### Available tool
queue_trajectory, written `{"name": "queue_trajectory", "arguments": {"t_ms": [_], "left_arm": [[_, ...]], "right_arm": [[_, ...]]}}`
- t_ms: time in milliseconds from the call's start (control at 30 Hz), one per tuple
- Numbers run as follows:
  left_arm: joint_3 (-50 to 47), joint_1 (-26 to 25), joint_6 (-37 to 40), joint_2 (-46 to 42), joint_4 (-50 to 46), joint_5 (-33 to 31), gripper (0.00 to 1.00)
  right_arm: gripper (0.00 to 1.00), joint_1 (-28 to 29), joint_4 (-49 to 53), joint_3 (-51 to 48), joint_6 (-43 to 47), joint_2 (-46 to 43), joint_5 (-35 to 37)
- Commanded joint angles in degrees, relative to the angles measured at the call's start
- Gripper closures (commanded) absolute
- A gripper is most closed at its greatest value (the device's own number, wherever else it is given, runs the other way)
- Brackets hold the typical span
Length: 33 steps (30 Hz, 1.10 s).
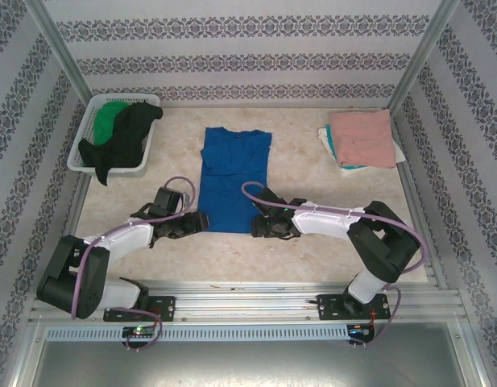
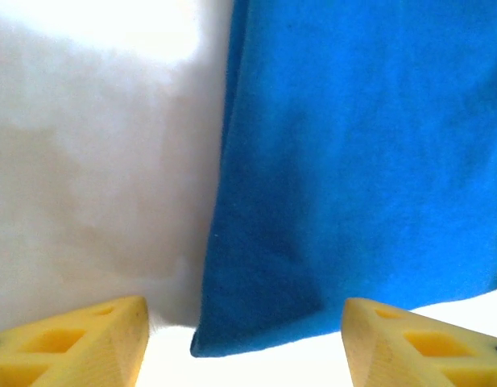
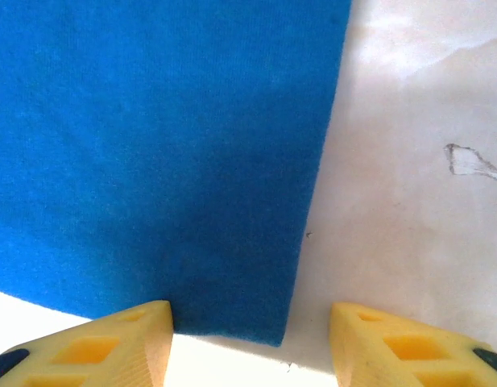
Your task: Fold and stack the t-shirts
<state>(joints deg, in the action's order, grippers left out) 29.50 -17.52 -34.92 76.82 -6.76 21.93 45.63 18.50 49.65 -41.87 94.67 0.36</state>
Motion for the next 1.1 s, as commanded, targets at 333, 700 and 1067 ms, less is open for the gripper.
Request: {"name": "queue_trajectory", "arguments": {"t_ms": [333,700,1067], "left_arm": [[0.9,-2.1,-4.5,6.6,11.0,8.9,0.59],[1.4,-2.0,-6.5,8.6,15.1,10.9,0.75],[1.9,-2.1,-6.7,8.0,13.9,11.1,0.85]], "right_arm": [[0.56,1.2,-3.5,3.8,-2.0,3.9,-2.1],[0.61,1.4,-4.1,5.5,-3.1,4.9,-2.9],[0.68,2.0,-1.6,6.6,-3.6,6.3,1.1]]}}
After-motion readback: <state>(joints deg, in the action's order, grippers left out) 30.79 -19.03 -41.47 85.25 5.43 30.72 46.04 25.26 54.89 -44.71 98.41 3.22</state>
